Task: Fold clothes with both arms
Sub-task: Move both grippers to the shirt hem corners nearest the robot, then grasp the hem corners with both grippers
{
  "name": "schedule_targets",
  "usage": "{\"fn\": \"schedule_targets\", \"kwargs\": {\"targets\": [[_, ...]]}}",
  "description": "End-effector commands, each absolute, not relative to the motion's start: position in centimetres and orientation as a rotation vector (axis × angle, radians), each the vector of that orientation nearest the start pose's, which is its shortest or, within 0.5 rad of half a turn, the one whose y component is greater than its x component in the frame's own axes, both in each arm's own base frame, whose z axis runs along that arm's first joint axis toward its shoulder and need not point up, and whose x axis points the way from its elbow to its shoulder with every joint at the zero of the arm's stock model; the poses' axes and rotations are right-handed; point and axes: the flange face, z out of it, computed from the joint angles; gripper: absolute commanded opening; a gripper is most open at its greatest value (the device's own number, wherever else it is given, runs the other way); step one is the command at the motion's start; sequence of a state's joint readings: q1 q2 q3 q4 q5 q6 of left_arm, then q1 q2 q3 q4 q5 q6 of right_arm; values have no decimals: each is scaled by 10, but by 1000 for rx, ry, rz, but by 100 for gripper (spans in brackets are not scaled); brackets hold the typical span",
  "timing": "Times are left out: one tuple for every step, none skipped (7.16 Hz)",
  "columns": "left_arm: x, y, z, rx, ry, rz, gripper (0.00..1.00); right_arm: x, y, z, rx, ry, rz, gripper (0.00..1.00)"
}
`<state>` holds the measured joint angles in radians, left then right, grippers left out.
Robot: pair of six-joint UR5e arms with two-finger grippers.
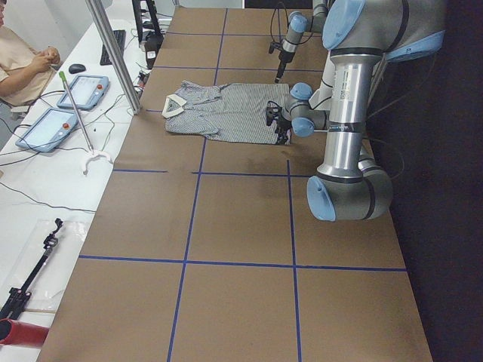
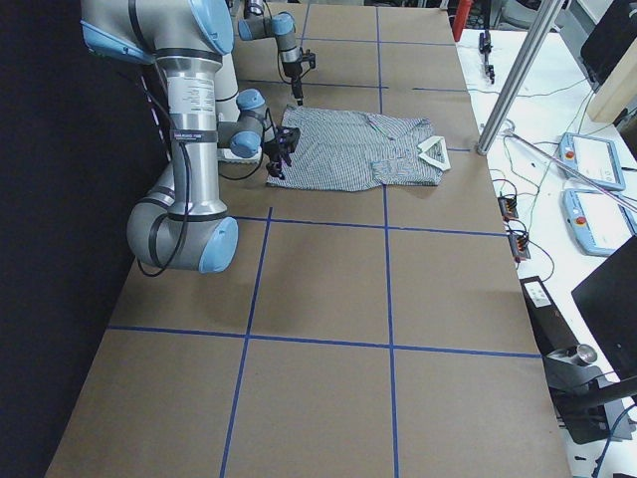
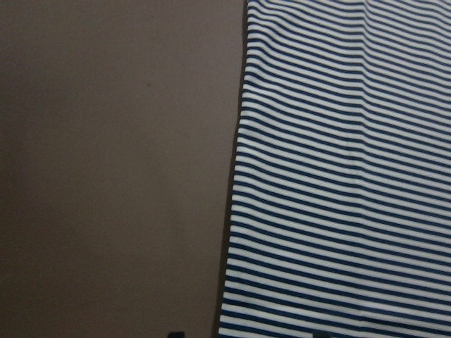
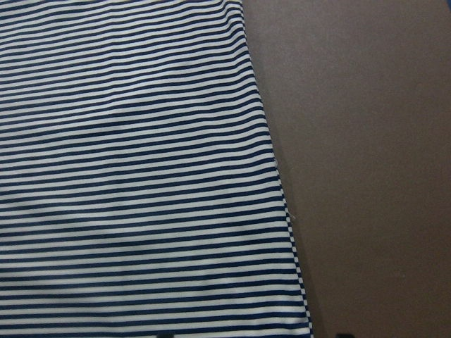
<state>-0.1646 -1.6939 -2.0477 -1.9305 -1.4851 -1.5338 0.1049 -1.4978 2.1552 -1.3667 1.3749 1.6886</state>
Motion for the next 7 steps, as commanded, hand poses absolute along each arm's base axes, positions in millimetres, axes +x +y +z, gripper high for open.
{"fn": "schedule_targets", "kwargs": {"targets": [[490, -209, 344, 163, 939, -134, 63, -463, -199, 336, 184, -859, 289, 83], [494, -200, 344, 155, 937, -117, 56, -462, -199, 337, 186, -858, 289, 83], [496, -196, 344, 150, 938, -112, 48, -462, -200, 338, 189, -856, 291, 83], [497, -195, 344, 150, 940, -109, 36, -463, -199, 337, 188, -858, 289, 83], [497, -195, 345, 149, 937, -108, 33, -463, -198, 337, 189, -858, 289, 84], [497, -195, 345, 149, 937, -108, 33, -463, -198, 337, 189, -859, 289, 84], [498, -195, 346, 149, 935, -108, 33, -463, -198, 337, 190, -858, 288, 84]]}}
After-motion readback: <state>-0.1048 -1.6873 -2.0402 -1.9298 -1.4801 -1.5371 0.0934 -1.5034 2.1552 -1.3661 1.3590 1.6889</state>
